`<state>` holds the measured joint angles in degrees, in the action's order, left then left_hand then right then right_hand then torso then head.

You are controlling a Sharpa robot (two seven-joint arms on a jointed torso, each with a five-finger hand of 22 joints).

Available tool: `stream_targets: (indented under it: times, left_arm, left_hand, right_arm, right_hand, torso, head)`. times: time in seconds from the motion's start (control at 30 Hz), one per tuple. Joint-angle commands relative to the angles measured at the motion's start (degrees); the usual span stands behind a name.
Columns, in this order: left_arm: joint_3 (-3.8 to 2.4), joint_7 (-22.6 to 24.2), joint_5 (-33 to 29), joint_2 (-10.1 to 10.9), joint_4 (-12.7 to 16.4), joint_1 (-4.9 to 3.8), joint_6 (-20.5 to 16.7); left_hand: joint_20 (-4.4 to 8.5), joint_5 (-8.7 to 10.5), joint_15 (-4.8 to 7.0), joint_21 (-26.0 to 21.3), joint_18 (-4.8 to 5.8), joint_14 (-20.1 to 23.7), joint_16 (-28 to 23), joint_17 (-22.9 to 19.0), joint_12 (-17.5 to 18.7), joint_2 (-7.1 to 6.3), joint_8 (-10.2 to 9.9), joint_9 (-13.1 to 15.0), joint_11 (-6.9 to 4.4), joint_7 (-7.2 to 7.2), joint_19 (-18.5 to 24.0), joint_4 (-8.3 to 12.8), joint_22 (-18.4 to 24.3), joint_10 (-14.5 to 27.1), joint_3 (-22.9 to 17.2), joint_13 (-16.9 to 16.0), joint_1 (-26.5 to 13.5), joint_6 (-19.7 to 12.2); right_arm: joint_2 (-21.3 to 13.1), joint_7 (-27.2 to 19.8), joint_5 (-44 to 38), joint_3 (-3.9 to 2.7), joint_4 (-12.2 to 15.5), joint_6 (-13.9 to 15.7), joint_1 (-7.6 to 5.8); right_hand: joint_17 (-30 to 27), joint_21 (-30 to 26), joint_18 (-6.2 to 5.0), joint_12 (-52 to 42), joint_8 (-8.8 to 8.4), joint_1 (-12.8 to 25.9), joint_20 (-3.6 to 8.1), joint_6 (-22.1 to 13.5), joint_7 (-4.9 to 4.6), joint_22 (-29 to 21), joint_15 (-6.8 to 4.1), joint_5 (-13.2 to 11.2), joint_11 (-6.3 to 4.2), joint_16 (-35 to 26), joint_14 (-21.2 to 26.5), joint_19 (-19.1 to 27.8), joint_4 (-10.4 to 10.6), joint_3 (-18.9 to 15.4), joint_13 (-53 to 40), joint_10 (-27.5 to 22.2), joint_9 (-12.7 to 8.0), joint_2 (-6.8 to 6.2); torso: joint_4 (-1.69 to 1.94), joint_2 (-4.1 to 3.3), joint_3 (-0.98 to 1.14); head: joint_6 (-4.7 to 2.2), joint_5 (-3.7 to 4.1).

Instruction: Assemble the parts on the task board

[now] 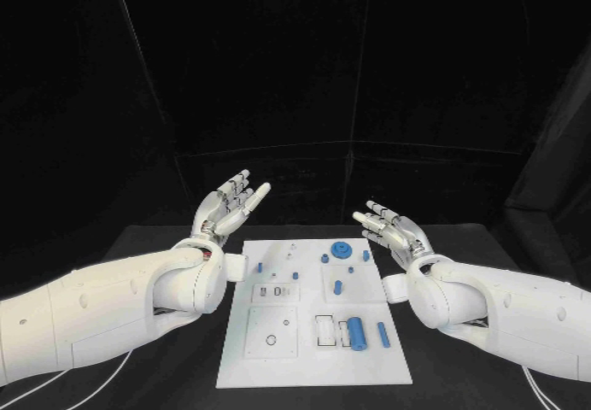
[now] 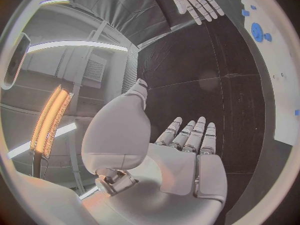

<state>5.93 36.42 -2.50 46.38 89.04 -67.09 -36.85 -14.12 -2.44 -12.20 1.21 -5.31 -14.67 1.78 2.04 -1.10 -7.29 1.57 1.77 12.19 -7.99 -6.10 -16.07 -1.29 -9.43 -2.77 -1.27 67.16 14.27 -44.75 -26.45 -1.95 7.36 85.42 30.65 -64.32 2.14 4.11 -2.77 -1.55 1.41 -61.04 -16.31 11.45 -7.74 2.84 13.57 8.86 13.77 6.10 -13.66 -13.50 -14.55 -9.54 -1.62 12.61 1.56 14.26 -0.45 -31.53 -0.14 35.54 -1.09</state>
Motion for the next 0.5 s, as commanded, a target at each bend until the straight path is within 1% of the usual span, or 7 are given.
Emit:
stream_targets:
  times: [0.03, 0.1, 0.17, 0.23, 0.27, 0.37, 0.5]
  left_arm:
    - [-0.02, 4.09, -0.62, 0.02, 0.00, -0.10, 3.12]
    - [-0.02, 4.09, -0.62, 0.02, 0.00, -0.10, 3.12]
    - [-0.02, 4.09, -0.62, 0.02, 0.00, -0.10, 3.12]
    - [-0.02, 4.09, -0.62, 0.02, 0.00, -0.10, 3.12]
    - [-0.01, 3.05, -0.62, 0.52, -0.36, -0.17, 5.00]
    - [-0.01, 3.15, -0.62, 0.86, -0.15, -0.27, 5.66]
    - [-0.01, 3.47, -0.60, 1.43, 0.21, -0.55, 6.59]
  left_hand:
    - [-0.91, -0.33, -0.41, 0.36, -1.22, -0.92, 0.36, 0.13, -0.27, -0.23, 0.28, 0.13, 0.96, -7.14, -0.24, -0.89, -0.15, -0.40, -0.14, -0.14, 2.74, 0.98]
    - [-0.95, -0.33, -0.49, 0.37, -1.18, -1.06, 0.39, 0.15, -0.29, -0.12, 0.30, 0.14, 1.08, -7.25, -0.25, -0.89, -0.15, -0.49, -0.19, -0.15, 2.70, 1.07]
    - [-1.05, -0.33, -0.75, 0.40, -1.04, -1.50, 0.50, 0.21, -0.37, 0.17, 0.33, 0.16, 1.42, -7.57, -0.30, -0.87, -0.16, -0.86, -0.32, -0.21, 2.63, 1.21]
    - [-1.26, -0.33, -1.09, 0.43, -0.88, -2.15, 0.64, 0.30, -0.48, 0.39, 0.40, 0.20, 1.83, -7.94, -0.33, -0.83, -0.17, -1.49, -0.47, -0.29, 2.66, 1.55]
    - [-1.42, -0.32, -1.32, 0.46, -0.80, -2.97, 0.83, 0.42, -0.58, 0.50, 0.48, 0.26, 2.07, -8.17, -0.39, -0.81, -0.19, -2.04, -0.59, -0.36, 2.79, 1.93]
    - [-2.46, -0.32, -2.42, 1.25, -0.73, -10.00, 2.74, 1.38, -1.33, 1.23, 1.01, 0.58, 3.06, -8.76, -2.46, -0.65, -0.66, -5.84, -1.29, -0.79, 3.85, 4.46]
    - [-2.36, -0.36, -1.09, 8.13, -1.70, -26.00, 8.06, 3.56, -4.26, 2.66, 3.29, 1.77, 2.91, -8.85, -19.37, 0.29, -4.48, -18.16, -2.36, -2.16, 6.91, 13.50]
  right_arm:
    - [-0.02, 1.86, -2.95, 0.70, -0.60, -9.97, -0.69]
    - [-0.02, 2.11, -3.23, 1.12, -0.86, -11.22, -0.96]
    - [-0.02, 2.28, -3.44, 1.43, -1.06, -12.12, -1.15]
    - [-0.03, 2.35, -3.53, 1.56, -1.14, -12.50, -1.23]
    - [-0.91, 2.17, -15.68, 1.45, -2.81, -7.57, -2.95]
    - [-1.10, 2.81, -21.33, 1.37, -3.43, -6.52, -4.41]
    - [-1.34, 4.67, -29.77, 1.28, -4.55, -6.32, -7.00]
  right_hand:
    - [1.08, 5.39, -3.03, -3.12, 2.25, -9.46, -0.48, 8.68, -9.01, 2.70, 1.23, -0.10, 1.64, 5.38, -11.34, -11.89, -1.90, 1.88, -1.50, 14.62, 1.04, -1.12]
    - [1.43, 8.16, -3.77, -5.09, 3.44, -12.32, -0.47, 12.97, -8.85, 3.94, 0.38, 0.30, 1.51, 7.90, -17.86, -17.43, -1.60, 3.10, -1.96, 21.29, 1.48, -2.15]
    - [1.78, 10.06, -4.88, -7.70, 5.28, -14.58, -0.32, 19.37, -8.62, 4.64, -0.74, 0.57, 0.47, 10.23, -24.72, -20.71, -1.66, 4.42, -2.54, 29.53, 2.17, -2.82]
    - [1.78, 11.74, -6.13, -8.94, 6.79, -15.91, -0.17, 25.10, -8.04, 5.18, -1.88, 1.17, -0.53, 11.02, -29.12, -23.57, -2.05, 5.60, -2.52, 33.06, 2.67, -3.15]
    - [1.63, 12.60, -6.80, -9.27, 7.46, -16.46, -0.20, 28.43, -7.67, 5.42, -2.55, 1.39, -1.16, 11.01, -31.37, -25.11, -2.15, 6.30, -2.32, 34.80, 2.83, -3.32]
    - [1.60, 14.82, -7.81, -9.54, 8.42, -17.91, 0.40, 35.34, -6.65, 6.08, -4.16, 1.88, -2.27, 10.81, -37.25, -28.80, -2.17, 8.27, -1.96, 39.04, 2.86, -4.29]
    - [1.66, 18.88, -7.64, -8.22, 7.78, -19.25, 2.95, 39.67, -5.53, 7.70, -6.52, 2.48, -3.73, 9.61, -45.03, -33.60, -2.34, 11.88, -1.80, 44.19, 2.25, -6.21]
  torso:
    - [-0.01, -0.01, 0.00]
    - [-0.01, -0.01, 0.00]
    - [-0.01, -0.01, 0.00]
    - [-0.01, -0.01, 0.00]
    - [-0.17, -0.57, 0.21]
    - [-0.25, -1.05, 0.31]
    - [-0.21, -2.10, 0.48]
  head:
    - [0.00, -0.01]
    - [0.00, -0.01]
    - [0.00, -0.01]
    - [0.00, -0.01]
    - [0.31, -0.38]
    - [-0.02, -0.33]
    - [-0.35, -0.29]
